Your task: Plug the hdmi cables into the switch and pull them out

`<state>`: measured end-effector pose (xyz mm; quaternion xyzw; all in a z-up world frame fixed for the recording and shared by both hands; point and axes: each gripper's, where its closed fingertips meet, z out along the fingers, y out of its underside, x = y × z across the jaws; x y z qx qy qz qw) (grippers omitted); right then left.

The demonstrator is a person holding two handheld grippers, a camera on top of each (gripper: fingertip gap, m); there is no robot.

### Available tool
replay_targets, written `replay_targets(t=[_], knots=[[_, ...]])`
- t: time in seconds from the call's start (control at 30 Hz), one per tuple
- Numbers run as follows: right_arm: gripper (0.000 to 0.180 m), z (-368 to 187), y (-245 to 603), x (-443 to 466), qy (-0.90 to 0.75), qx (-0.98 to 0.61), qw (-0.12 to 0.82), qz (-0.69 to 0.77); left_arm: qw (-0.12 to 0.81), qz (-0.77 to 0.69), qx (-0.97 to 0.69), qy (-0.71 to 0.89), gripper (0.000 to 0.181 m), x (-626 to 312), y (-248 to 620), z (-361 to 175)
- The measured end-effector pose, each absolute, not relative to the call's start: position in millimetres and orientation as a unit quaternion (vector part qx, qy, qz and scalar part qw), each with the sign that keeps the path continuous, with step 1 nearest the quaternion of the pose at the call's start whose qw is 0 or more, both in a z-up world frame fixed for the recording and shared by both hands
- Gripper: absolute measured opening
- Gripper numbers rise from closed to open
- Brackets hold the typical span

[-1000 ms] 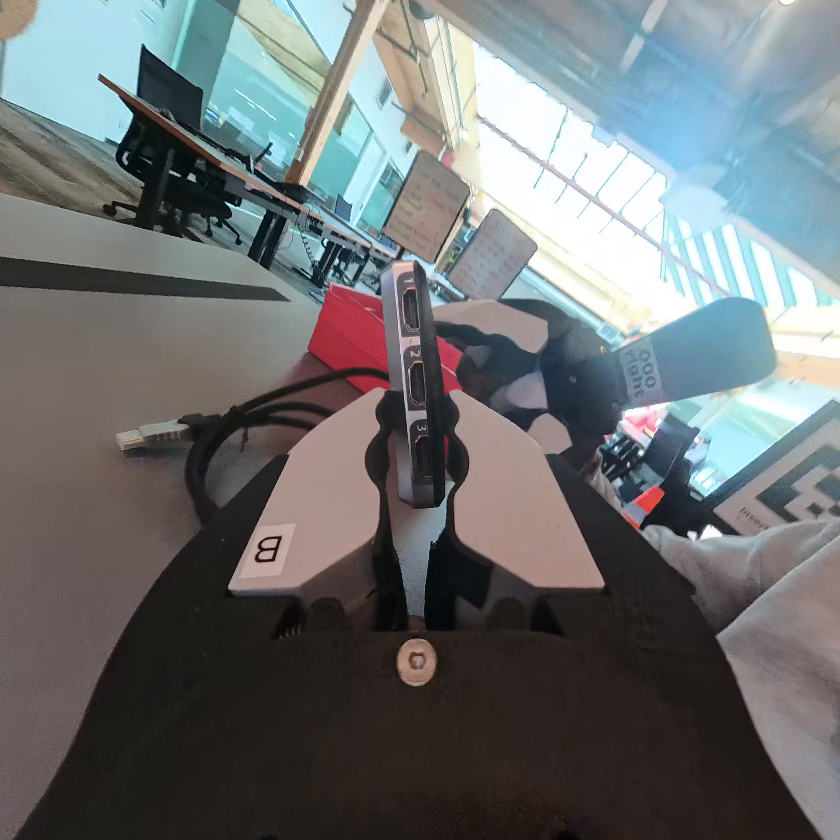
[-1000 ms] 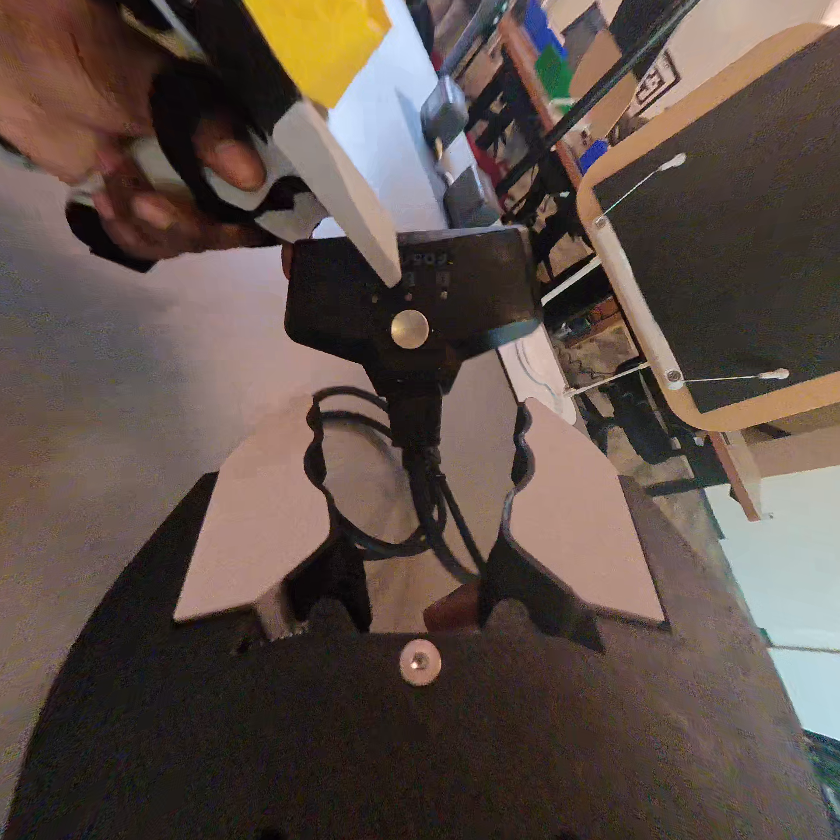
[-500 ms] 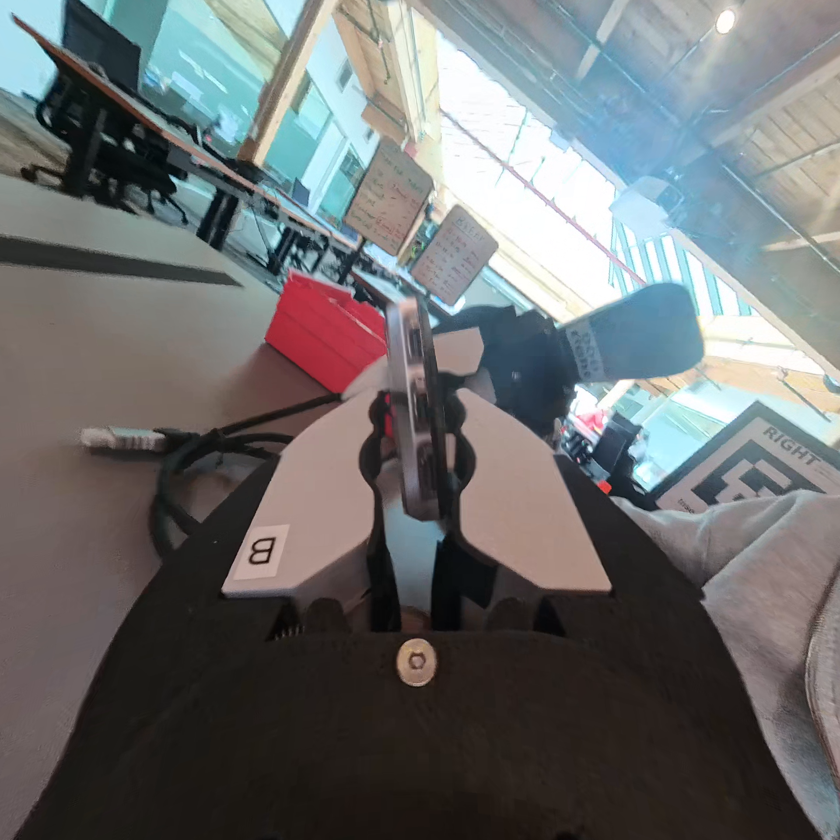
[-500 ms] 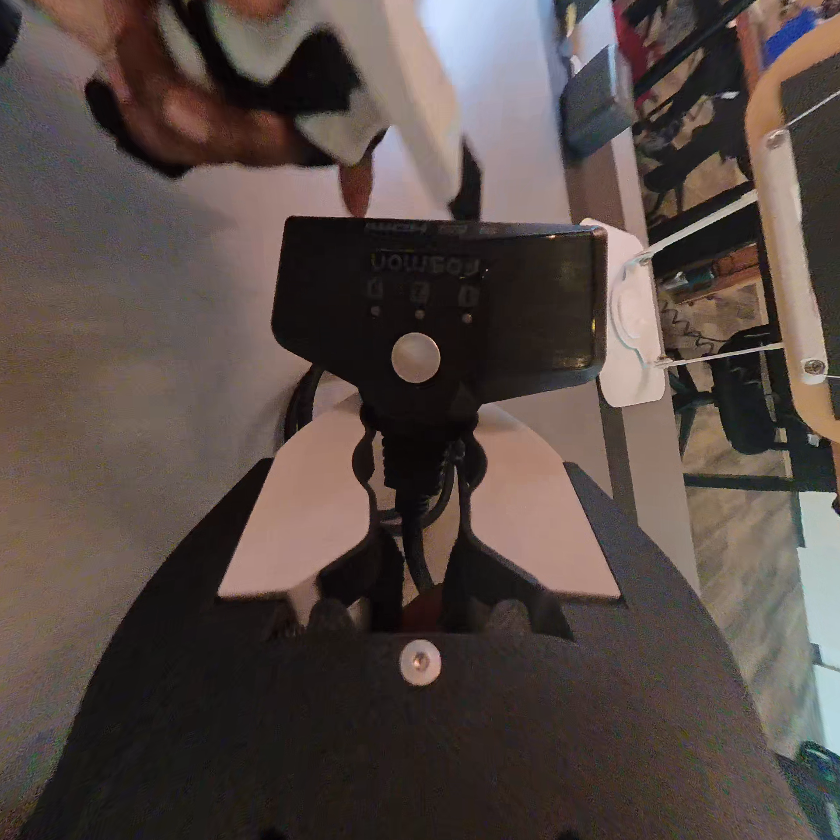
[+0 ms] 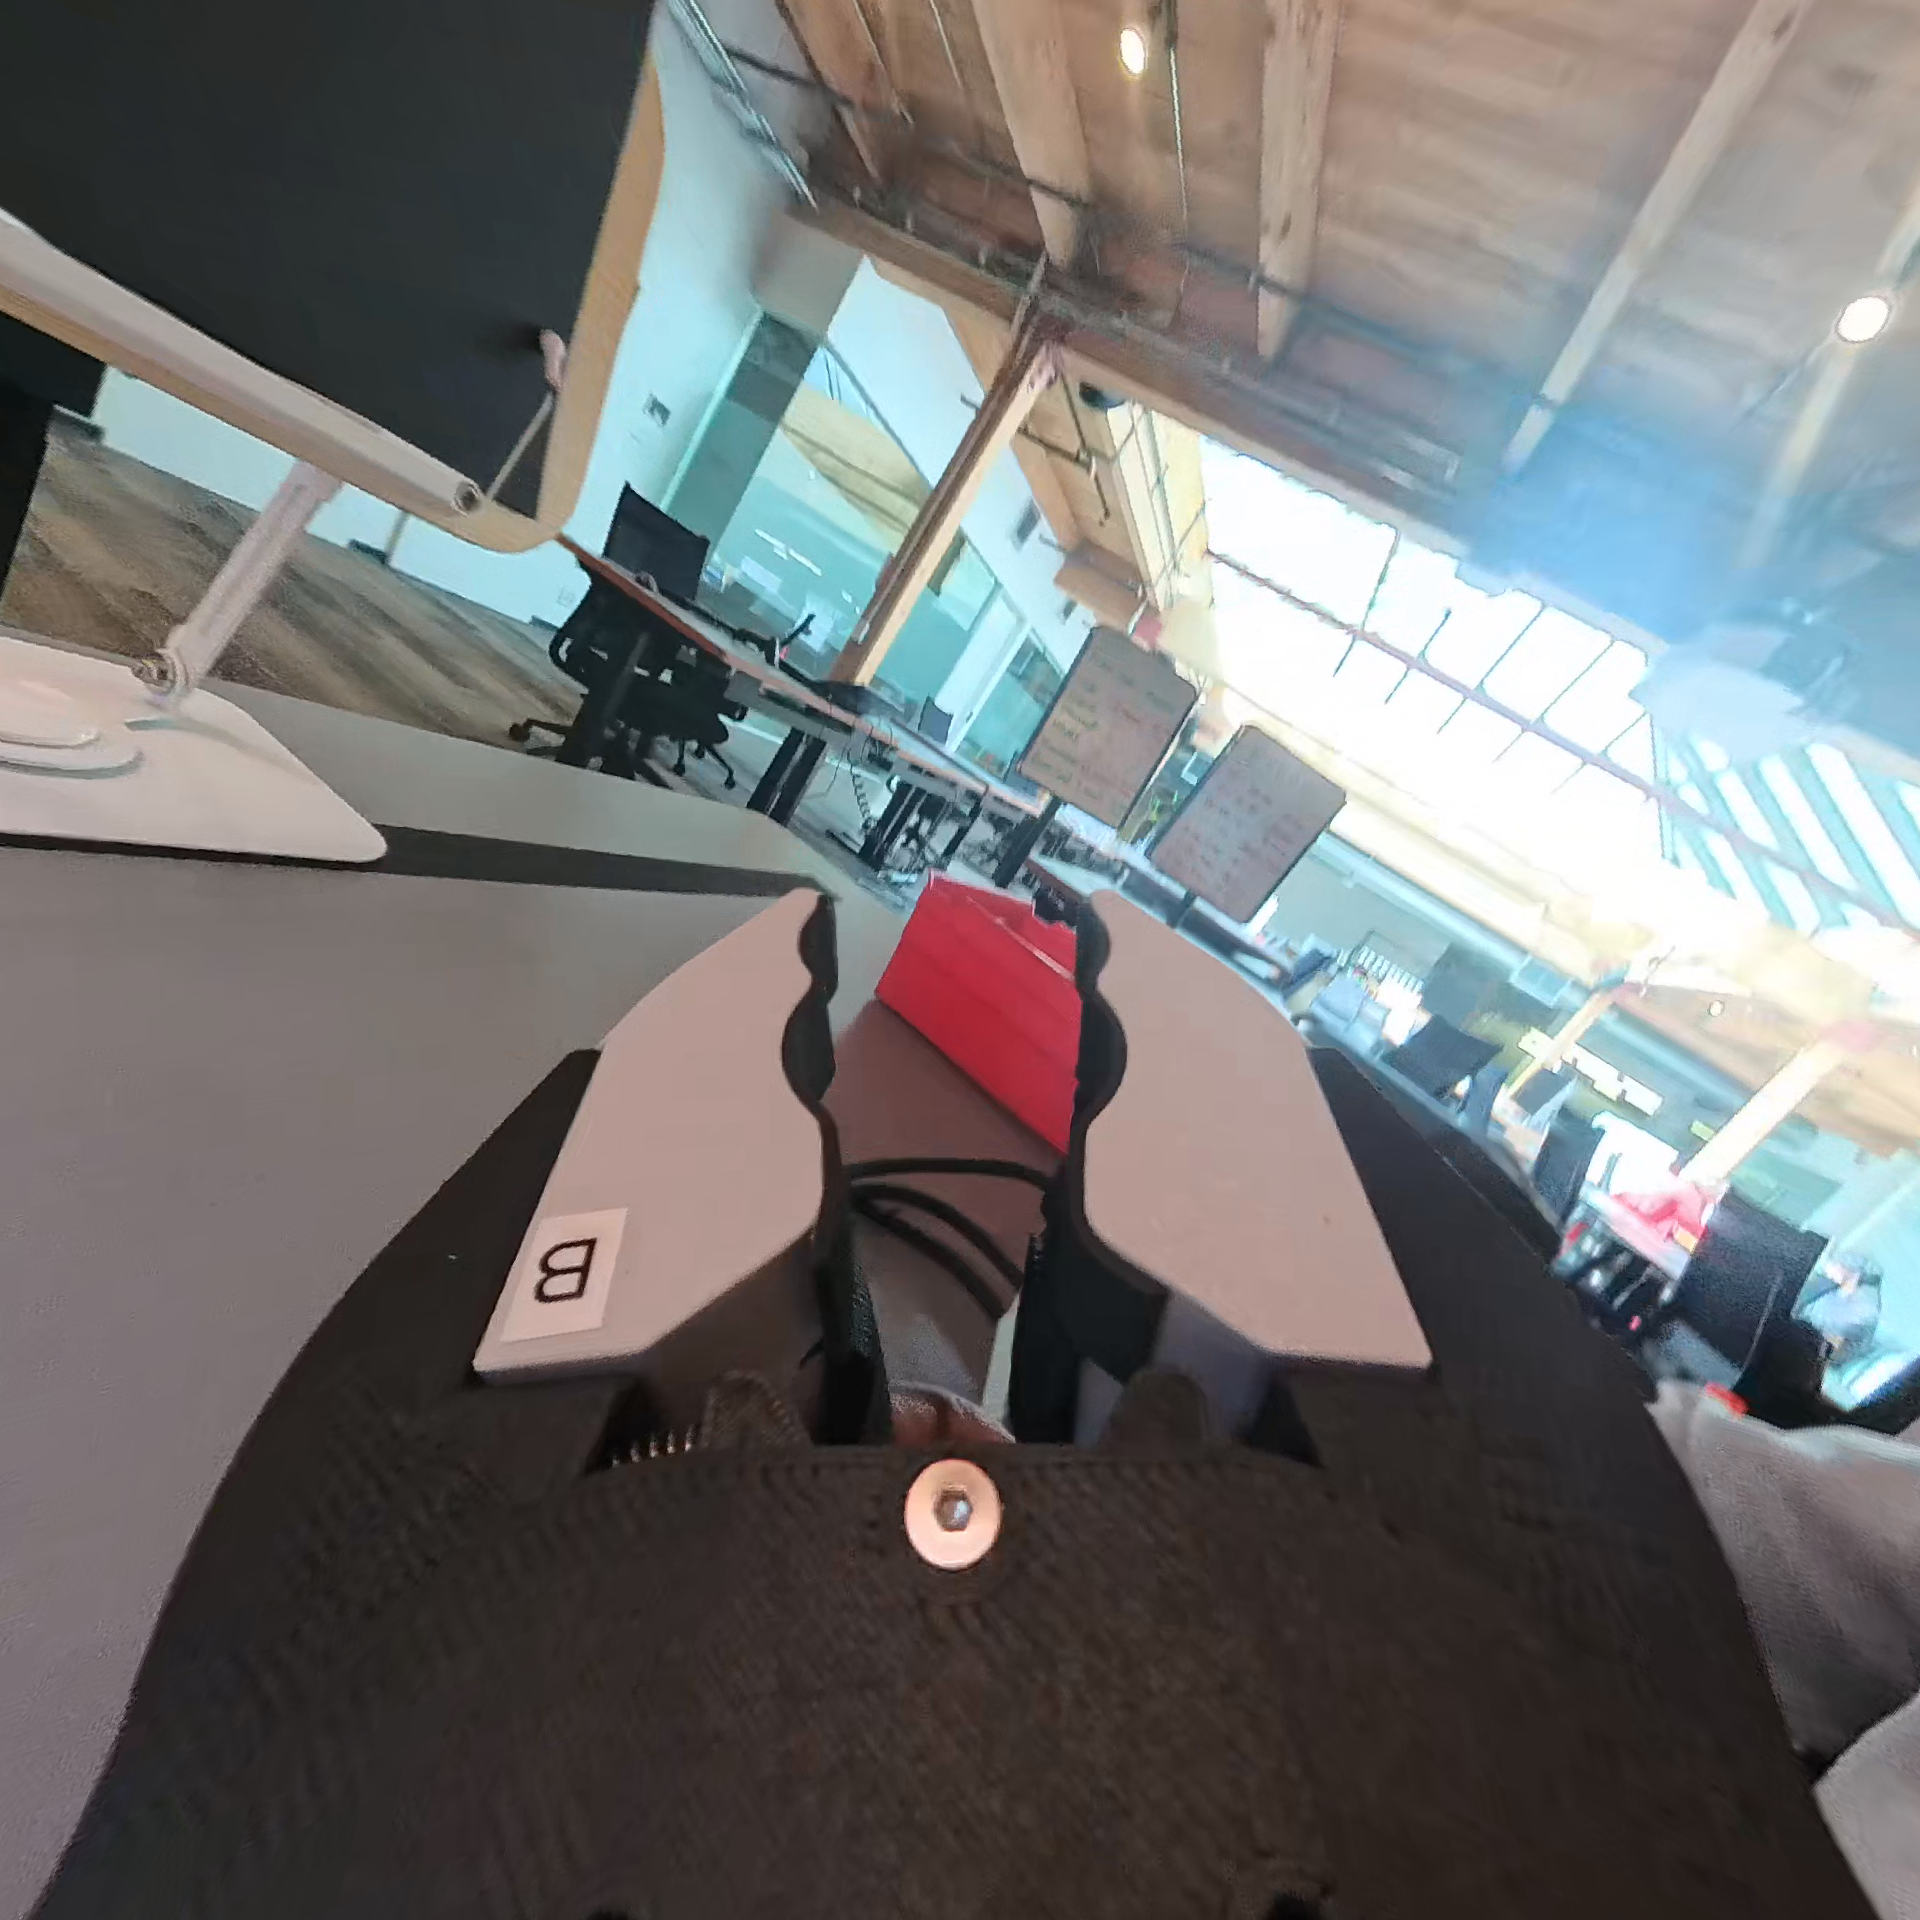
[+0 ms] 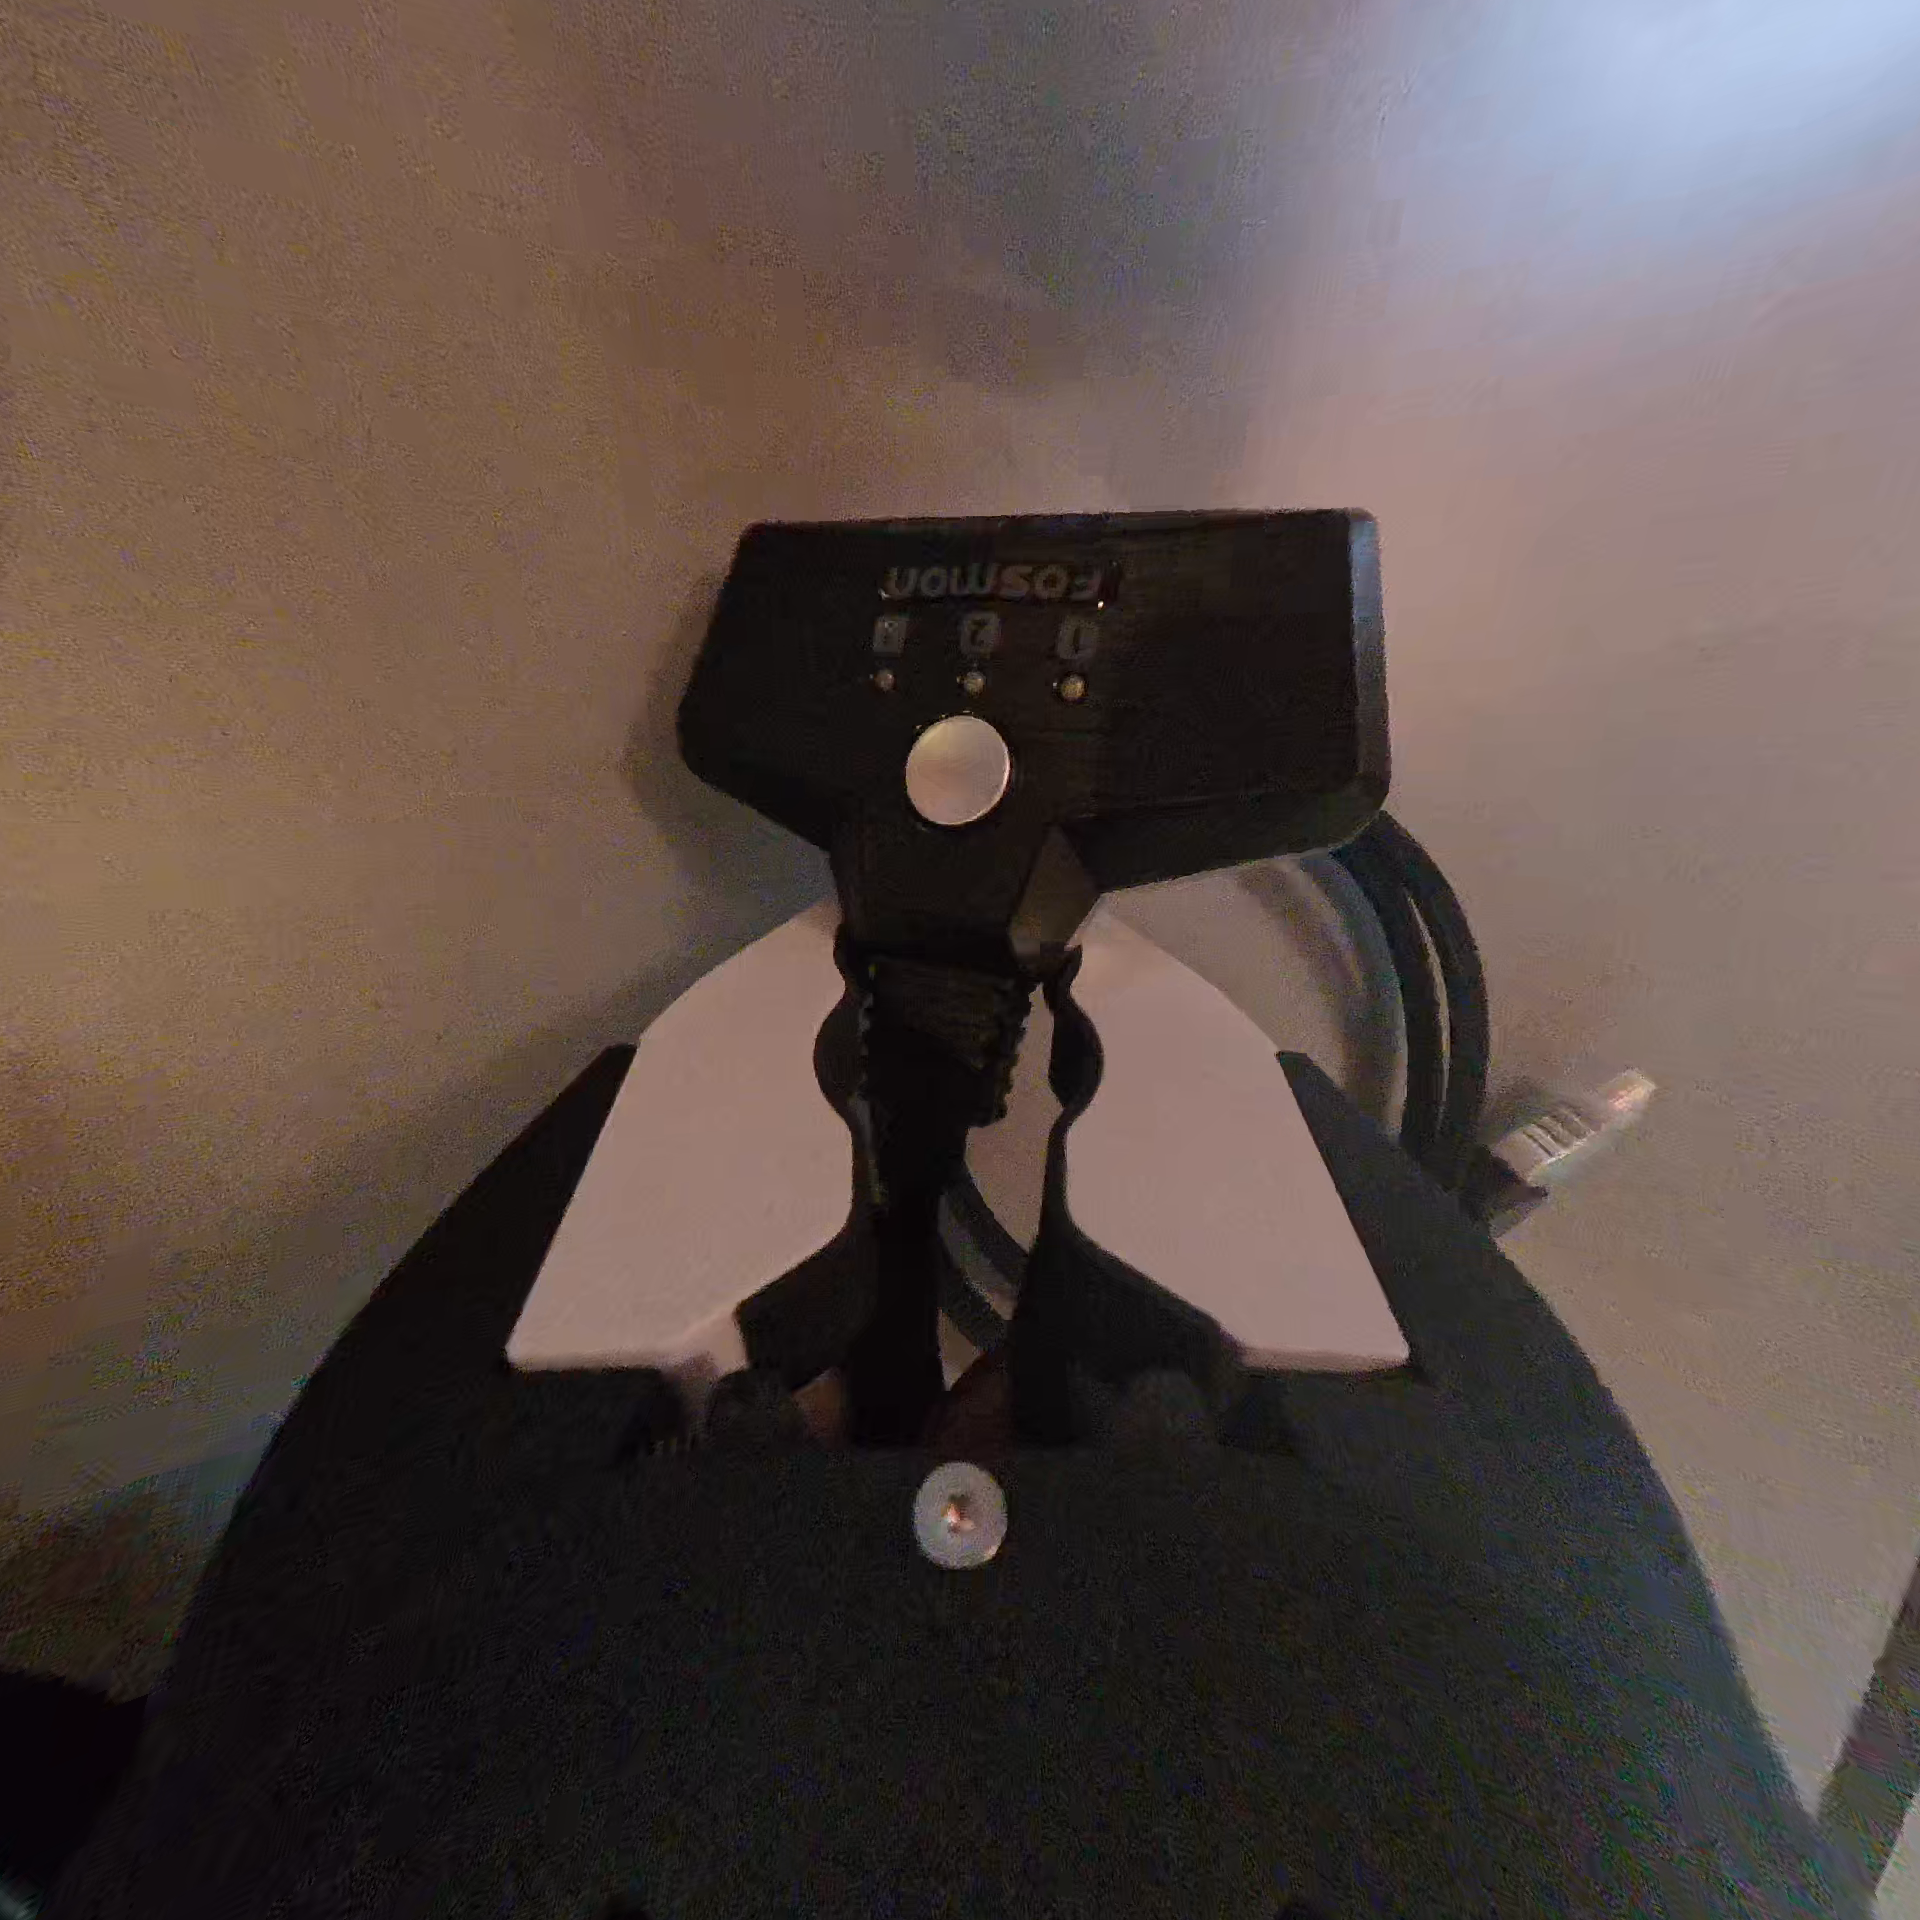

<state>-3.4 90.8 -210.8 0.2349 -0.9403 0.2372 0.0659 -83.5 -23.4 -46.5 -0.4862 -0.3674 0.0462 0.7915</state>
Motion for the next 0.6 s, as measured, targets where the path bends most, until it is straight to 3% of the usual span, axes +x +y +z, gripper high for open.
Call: replay_targets(t=[0.13, 0.27, 0.47, 0.6], knots=[[0.036, -211.0, 90.1, -6.3, -0.938, 0.221, 0.059, 0.259, 0.759, 0.073, -0.548, -0.344, 0.043, -79.6, -7.3, -58.6], [0.061, -197.4, 84.8, -11.3, -0.925, 0.196, 0.067, 0.32, 0.733, 0.1, -0.586, -0.331, 0.044, -78.3, 1.2, -68.4], [0.078, -129.8, 72.8, -23.8, -0.82, 0.14, 0.063, 0.552, 0.715, 0.128, -0.603, -0.329, 0.046, -79.9, 2.1, -74.0], [0.086, -60.1, 91.0, -59.3, -0.659, 0.037, 0.118, 0.742, 0.703, 0.161, -0.613, -0.324, 0.046, -81.4, -0.4, -74.5]])
